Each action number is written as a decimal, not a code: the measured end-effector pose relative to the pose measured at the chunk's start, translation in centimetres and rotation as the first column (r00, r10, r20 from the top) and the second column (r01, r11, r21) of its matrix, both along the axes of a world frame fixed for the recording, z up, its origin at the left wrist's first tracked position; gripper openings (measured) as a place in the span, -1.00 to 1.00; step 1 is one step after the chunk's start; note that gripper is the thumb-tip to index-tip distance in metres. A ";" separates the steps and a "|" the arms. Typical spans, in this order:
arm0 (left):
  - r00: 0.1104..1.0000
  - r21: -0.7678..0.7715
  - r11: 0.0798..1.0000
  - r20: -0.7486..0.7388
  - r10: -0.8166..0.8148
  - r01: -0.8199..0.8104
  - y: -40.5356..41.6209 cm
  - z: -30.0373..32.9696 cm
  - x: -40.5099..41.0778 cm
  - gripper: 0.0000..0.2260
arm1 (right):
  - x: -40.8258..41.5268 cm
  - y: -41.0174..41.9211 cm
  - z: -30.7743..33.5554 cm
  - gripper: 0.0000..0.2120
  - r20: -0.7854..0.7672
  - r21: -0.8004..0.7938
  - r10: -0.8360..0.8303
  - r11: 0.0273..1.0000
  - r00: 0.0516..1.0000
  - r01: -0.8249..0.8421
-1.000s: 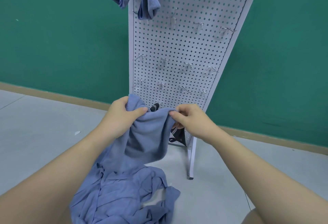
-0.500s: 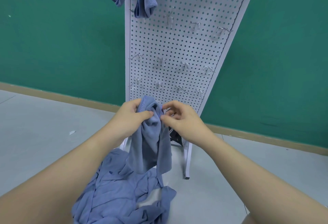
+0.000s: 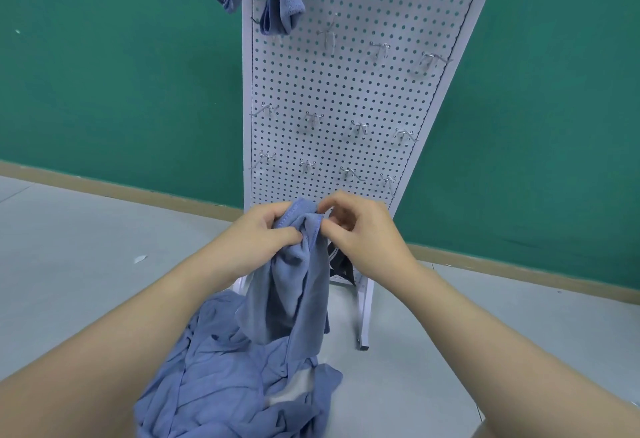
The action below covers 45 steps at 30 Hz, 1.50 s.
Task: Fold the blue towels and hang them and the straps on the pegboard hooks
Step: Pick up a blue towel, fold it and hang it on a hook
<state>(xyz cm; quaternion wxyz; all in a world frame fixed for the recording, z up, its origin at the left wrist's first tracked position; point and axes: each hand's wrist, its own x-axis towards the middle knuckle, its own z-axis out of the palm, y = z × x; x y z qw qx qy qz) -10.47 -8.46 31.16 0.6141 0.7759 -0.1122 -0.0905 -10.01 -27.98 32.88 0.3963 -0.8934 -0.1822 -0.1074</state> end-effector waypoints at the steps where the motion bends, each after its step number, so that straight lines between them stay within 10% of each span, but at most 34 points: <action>1: 1.000 0.002 1.000 0.017 0.008 -0.008 0.0 0.0 0.0 -0.76 | -0.1 0.1 0.0 -0.91 0.019 -0.018 -0.012 1.000 1.000 0.012; 6: 0.995 -0.059 0.995 0.062 0.082 -0.079 0.1 -0.3 0.3 -0.87 | -0.2 0.2 0.4 -0.76 -0.118 0.168 -0.136 0.974 0.984 0.155; 11: 0.986 -0.028 0.993 0.117 0.120 -0.117 0.0 -0.2 0.1 -0.62 | -0.4 0.4 0.4 -0.68 -0.301 0.330 0.018 0.940 0.954 0.086; 18: 0.958 -0.019 0.985 0.231 0.170 -0.170 -0.2 -0.2 0.2 -0.85 | -0.5 1.5 0.3 -0.81 -0.374 0.520 0.139 0.850 0.917 0.083; 29: 0.976 -0.041 0.993 0.181 0.120 -0.114 0.5 0.0 0.4 -0.72 | 0.5 1.2 0.2 -0.78 -0.213 0.460 -0.045 0.877 0.976 0.140; 45: 0.879 -0.031 0.882 0.071 0.471 -0.470 3.3 -0.9 2.5 -0.94 | 3.0 -5.8 1.6 -0.80 -0.562 0.739 0.068 0.489 0.824 0.463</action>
